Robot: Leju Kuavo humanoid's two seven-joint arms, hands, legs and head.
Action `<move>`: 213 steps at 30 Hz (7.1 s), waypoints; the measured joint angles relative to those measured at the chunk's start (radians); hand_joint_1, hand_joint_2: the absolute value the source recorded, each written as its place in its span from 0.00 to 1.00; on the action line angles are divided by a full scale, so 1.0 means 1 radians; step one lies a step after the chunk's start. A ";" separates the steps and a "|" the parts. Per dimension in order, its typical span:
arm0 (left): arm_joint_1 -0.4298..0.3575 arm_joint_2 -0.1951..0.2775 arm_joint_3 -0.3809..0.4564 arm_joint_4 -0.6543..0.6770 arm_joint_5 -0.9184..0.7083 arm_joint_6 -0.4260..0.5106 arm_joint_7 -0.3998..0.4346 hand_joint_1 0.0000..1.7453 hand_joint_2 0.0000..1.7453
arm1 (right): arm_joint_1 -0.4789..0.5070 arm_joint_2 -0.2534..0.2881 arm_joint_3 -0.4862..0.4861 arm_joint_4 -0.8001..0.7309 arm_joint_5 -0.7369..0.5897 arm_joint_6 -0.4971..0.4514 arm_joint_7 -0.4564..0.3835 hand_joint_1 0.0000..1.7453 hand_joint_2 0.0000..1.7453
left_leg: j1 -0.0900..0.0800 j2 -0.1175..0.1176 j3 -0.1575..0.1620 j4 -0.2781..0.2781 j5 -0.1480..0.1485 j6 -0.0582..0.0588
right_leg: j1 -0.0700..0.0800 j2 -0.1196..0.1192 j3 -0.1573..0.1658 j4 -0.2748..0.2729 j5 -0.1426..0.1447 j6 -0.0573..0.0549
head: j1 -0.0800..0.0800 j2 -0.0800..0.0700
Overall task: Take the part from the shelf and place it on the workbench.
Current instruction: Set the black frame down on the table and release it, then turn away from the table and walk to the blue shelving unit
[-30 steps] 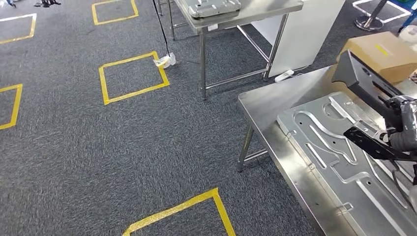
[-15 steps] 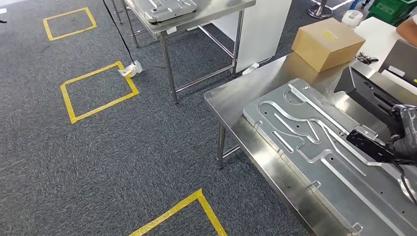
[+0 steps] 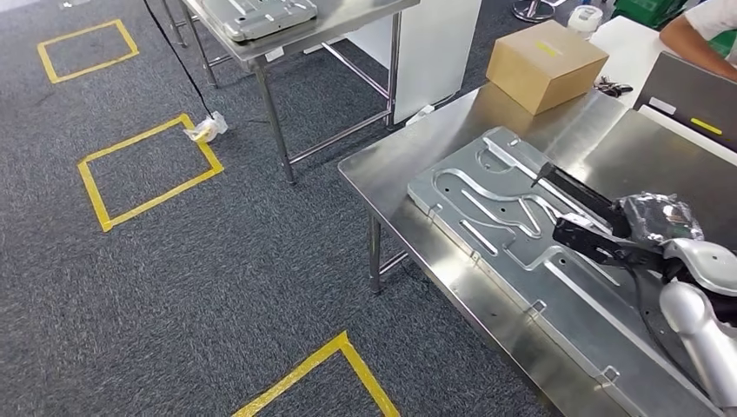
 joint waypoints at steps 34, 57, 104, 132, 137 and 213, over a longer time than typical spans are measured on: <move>-0.023 -0.045 -0.004 0.021 0.068 0.000 0.000 0.00 0.00 | -0.213 0.073 0.090 -0.100 -0.317 -0.164 -0.086 0.00 0.00 | 0.004 0.001 0.000 -0.002 0.007 -0.021 | 0.010 0.000 -0.003 0.001 0.004 -0.020 | -0.001 0.000; -0.026 -0.044 -0.023 0.033 0.074 0.000 0.000 0.00 0.00 | -0.135 -0.057 0.023 -0.286 -0.323 -0.205 -0.099 0.00 0.00 | 0.016 -0.051 -0.011 -0.001 0.022 0.004 | -0.009 0.031 -0.002 0.061 -0.030 0.017 | 0.000 0.000; -0.020 -0.018 -0.023 0.041 0.073 0.000 0.000 0.00 0.00 | -0.051 -0.230 -0.030 -0.319 -0.363 -0.208 -0.159 0.00 0.00 | 0.009 0.043 -0.069 0.055 0.029 -0.022 | 0.021 -0.096 0.061 -0.008 -0.048 -0.028 | -0.006 0.000; -0.065 -0.039 -0.081 0.078 0.160 0.001 0.000 0.00 0.00 | 0.070 -0.054 0.089 -0.421 -0.054 -0.328 -0.096 0.00 0.00 | 0.009 -0.003 -0.149 0.204 -0.019 -0.033 | 0.020 -0.070 0.069 -0.030 -0.037 -0.048 | -0.007 0.000; -0.055 -0.039 -0.081 0.073 0.151 0.001 0.000 0.00 0.00 | 0.052 -0.054 0.093 -0.430 -0.051 -0.316 -0.096 0.00 0.00 | -0.004 0.031 -0.049 0.013 0.037 -0.008 | 0.028 -0.117 0.076 -0.020 -0.053 -0.026 | -0.006 0.000; 0.000 -0.035 -0.049 0.011 0.062 0.000 0.000 0.00 0.00 | 0.694 0.170 -0.078 0.679 -0.521 -0.491 -0.105 0.00 0.00 | -0.009 -0.139 -0.025 -0.004 0.033 0.016 | 0.029 0.059 0.063 -0.023 -0.046 -0.038 | -0.005 0.000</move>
